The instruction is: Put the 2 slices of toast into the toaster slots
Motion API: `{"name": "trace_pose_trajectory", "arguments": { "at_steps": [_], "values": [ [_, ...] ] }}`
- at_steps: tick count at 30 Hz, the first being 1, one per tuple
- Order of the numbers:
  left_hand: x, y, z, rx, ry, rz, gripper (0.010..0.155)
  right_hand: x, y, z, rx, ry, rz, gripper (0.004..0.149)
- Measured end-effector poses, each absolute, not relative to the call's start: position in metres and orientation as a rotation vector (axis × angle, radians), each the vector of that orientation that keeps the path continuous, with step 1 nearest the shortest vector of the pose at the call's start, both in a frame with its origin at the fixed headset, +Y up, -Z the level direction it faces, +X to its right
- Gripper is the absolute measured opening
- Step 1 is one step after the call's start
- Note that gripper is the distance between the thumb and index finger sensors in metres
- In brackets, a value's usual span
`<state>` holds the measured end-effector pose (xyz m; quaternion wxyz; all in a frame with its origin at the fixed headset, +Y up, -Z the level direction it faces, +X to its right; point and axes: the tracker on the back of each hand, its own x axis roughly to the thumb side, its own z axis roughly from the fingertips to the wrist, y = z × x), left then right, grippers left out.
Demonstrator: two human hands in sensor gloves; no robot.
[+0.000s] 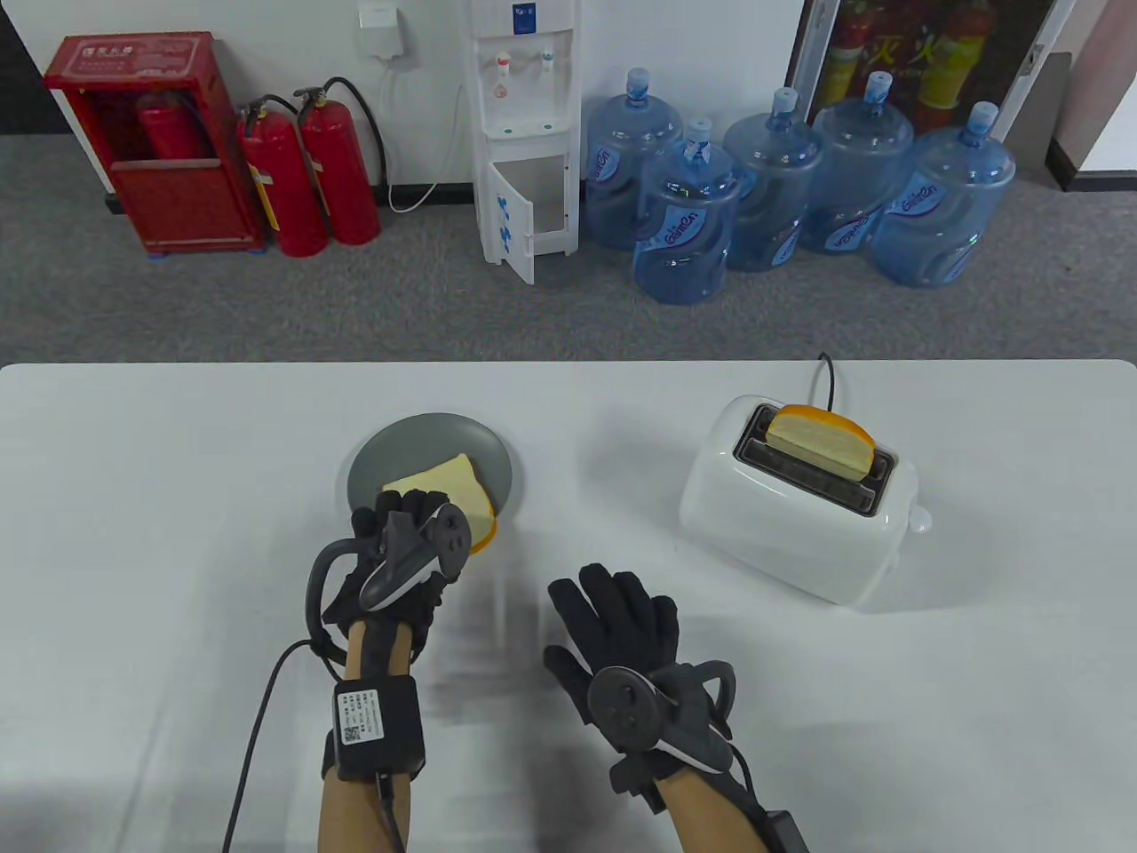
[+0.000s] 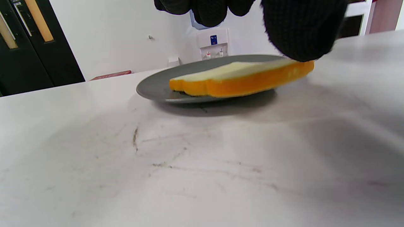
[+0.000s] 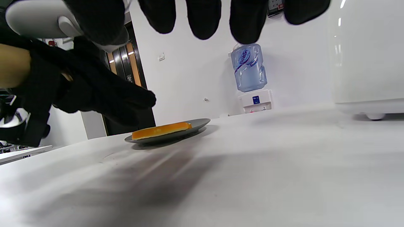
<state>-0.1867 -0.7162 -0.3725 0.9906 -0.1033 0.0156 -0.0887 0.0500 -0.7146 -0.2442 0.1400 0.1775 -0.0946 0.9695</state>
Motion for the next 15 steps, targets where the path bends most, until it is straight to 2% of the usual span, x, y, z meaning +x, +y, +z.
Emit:
{"name": "trace_pose_trajectory", "arguments": {
  "at_steps": [15],
  "values": [
    [-0.177,-0.734,-0.383,-0.189,-0.004,-0.294,0.078,0.052,-0.714,-0.247,0.484,-0.249,2.821,0.067]
  ]
}}
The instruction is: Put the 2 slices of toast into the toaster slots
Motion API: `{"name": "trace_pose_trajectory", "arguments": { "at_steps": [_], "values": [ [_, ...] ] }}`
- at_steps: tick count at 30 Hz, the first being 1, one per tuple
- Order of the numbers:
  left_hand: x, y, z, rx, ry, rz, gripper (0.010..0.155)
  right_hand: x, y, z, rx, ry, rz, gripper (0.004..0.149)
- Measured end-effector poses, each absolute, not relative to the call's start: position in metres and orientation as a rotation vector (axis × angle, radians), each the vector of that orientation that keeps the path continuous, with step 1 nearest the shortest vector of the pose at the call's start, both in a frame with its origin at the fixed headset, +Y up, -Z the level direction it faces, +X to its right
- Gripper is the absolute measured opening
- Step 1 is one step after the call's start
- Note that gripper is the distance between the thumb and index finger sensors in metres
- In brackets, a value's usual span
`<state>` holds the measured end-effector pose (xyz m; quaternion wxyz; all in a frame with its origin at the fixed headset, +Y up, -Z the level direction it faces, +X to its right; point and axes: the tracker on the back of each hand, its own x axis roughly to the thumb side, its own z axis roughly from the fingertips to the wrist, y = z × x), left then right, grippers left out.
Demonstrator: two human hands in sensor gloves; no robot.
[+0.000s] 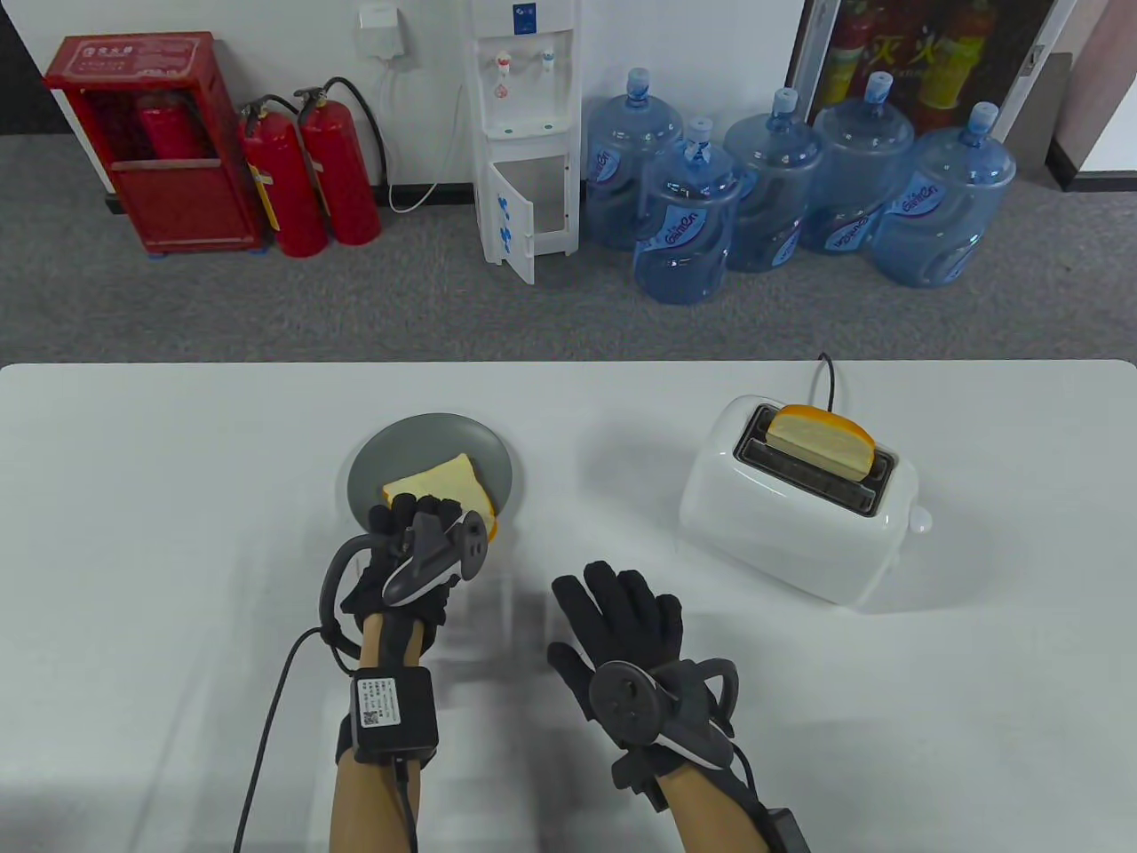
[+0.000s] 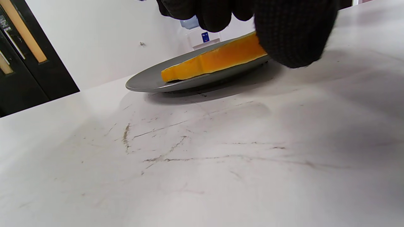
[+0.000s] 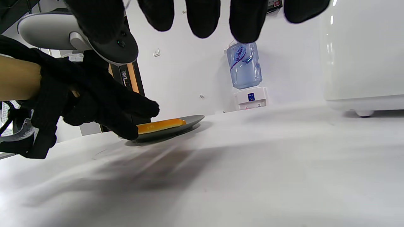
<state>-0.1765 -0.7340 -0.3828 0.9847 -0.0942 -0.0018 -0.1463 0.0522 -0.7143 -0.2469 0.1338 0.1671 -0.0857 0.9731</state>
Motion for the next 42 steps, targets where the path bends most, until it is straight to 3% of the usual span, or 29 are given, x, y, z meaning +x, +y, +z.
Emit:
{"name": "trace_pose_trajectory", "arguments": {
  "at_steps": [27,42],
  "values": [
    [-0.181,-0.737,-0.379,-0.096,-0.005,-0.196,0.055,0.056,-0.714,-0.248,0.472,-0.253,2.820,0.068],
    [-0.185,-0.729,-0.383,-0.054,0.011,-0.162,0.052,0.060,-0.714,-0.250,0.456,-0.264,2.832,0.068]
  ]
}}
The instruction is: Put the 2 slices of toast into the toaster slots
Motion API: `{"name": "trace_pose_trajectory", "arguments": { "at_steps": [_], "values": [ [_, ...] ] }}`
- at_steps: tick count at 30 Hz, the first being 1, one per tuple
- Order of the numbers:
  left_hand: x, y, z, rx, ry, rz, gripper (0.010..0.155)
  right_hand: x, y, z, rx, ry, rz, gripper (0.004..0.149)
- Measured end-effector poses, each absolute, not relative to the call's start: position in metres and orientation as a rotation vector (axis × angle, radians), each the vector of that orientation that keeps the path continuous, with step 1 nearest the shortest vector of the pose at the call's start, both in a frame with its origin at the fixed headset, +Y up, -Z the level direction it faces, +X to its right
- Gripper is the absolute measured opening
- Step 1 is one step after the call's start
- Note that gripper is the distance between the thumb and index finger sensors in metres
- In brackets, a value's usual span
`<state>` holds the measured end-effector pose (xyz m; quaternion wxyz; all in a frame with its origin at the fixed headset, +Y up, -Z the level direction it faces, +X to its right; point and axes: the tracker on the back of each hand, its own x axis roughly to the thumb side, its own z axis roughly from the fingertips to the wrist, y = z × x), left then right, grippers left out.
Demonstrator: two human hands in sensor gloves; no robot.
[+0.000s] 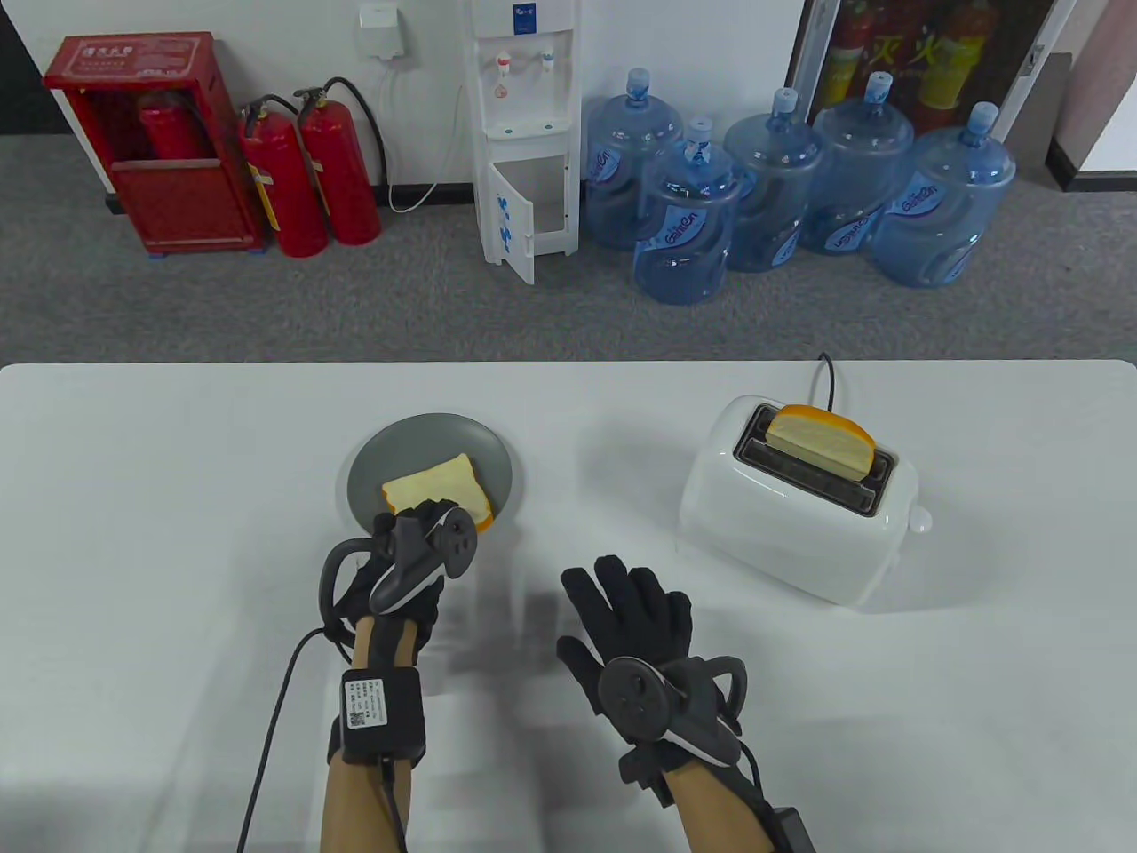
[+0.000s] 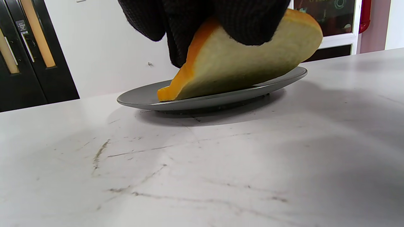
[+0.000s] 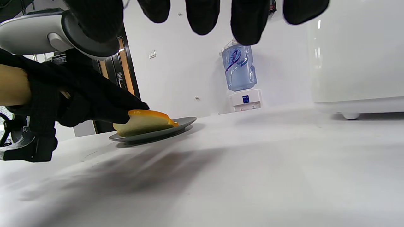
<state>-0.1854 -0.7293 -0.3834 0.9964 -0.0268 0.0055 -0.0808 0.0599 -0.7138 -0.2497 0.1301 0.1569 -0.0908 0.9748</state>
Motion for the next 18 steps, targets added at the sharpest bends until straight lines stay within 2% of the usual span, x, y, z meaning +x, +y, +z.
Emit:
{"name": "trace_pose_trajectory", "arguments": {
  "at_steps": [18],
  "values": [
    [-0.193,-0.719,-0.386,0.015,0.011,-0.129,0.051,0.064,-0.713,-0.251,0.444,-0.267,2.836,0.069]
  ]
}}
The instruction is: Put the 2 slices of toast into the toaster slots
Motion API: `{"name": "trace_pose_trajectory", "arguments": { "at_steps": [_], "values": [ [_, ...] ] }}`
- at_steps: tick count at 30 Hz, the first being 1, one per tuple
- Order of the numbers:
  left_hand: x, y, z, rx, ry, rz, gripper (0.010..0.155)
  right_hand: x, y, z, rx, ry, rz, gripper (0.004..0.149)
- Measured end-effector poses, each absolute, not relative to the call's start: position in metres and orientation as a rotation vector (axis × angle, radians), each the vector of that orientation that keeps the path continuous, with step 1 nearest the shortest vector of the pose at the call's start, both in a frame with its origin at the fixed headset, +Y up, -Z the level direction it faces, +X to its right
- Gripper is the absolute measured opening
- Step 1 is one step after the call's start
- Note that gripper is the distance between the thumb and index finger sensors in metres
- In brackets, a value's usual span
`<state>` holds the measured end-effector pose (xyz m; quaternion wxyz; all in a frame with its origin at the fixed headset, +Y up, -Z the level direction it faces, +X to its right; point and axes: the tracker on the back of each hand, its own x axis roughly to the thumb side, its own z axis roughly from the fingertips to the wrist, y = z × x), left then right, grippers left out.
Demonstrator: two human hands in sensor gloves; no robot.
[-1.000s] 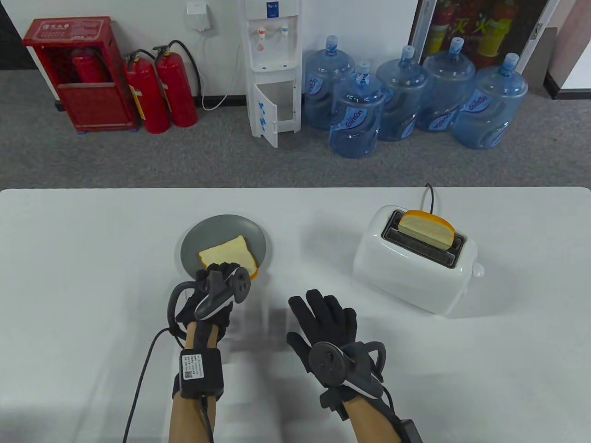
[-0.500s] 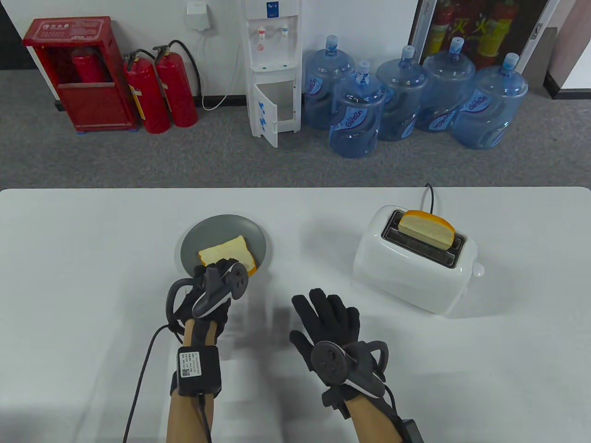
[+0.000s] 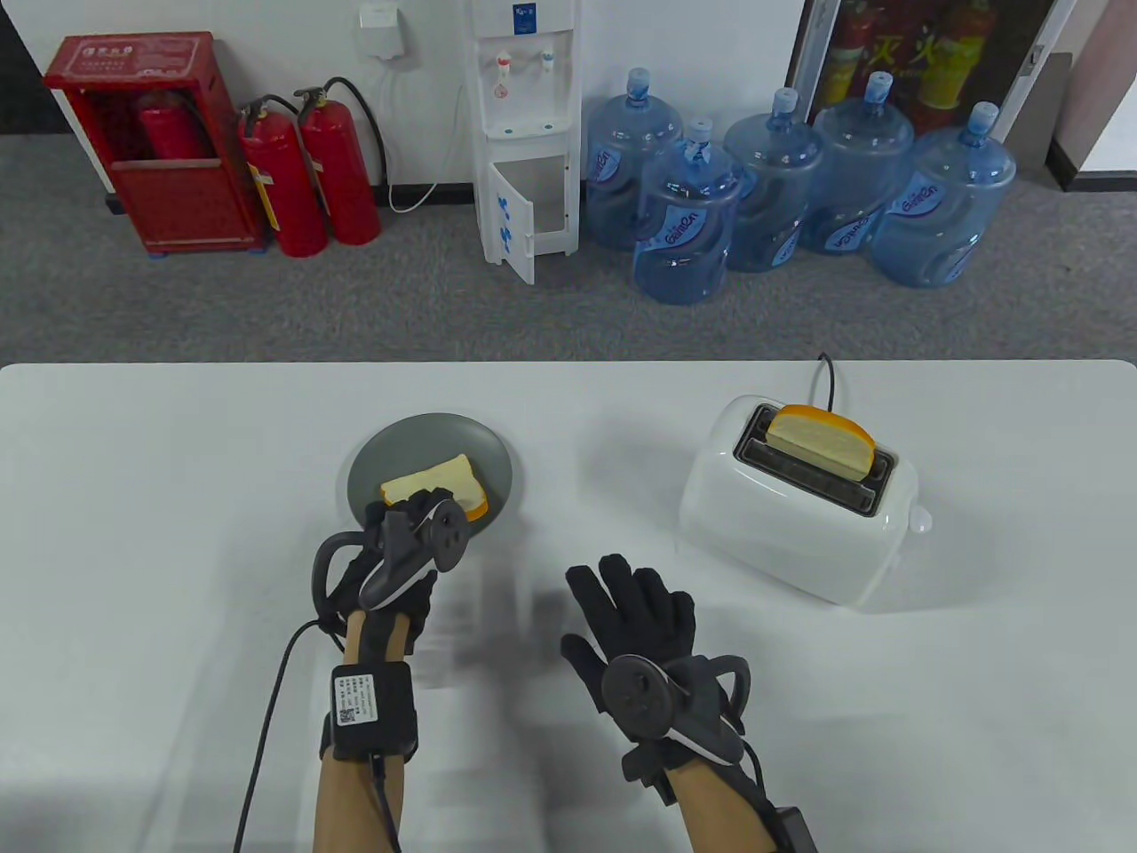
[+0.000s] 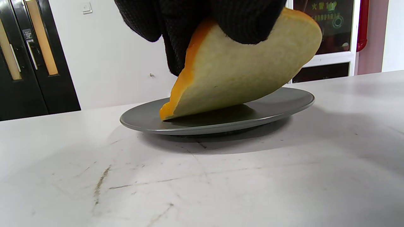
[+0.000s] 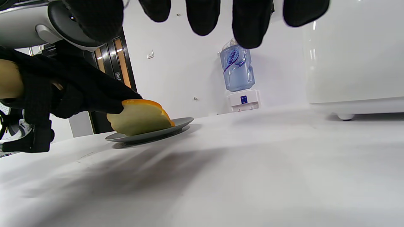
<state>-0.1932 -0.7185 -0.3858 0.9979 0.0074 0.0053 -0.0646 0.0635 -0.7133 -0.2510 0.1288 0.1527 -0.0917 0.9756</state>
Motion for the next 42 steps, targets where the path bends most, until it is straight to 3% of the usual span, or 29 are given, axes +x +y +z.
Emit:
{"name": "trace_pose_trajectory", "arguments": {
  "at_steps": [8,18,42],
  "values": [
    [-0.197,-0.715,-0.388,0.016,0.015,-0.118,0.050,0.064,-0.713,-0.251,0.443,-0.260,2.844,0.069],
    [-0.202,-0.706,-0.384,0.185,0.015,-0.104,0.048,0.068,-0.714,-0.252,0.439,-0.252,2.850,0.068],
    [-0.212,-0.696,-0.376,0.316,0.011,-0.108,0.045,0.066,-0.715,-0.252,0.465,-0.230,2.853,0.069]
  ]
}}
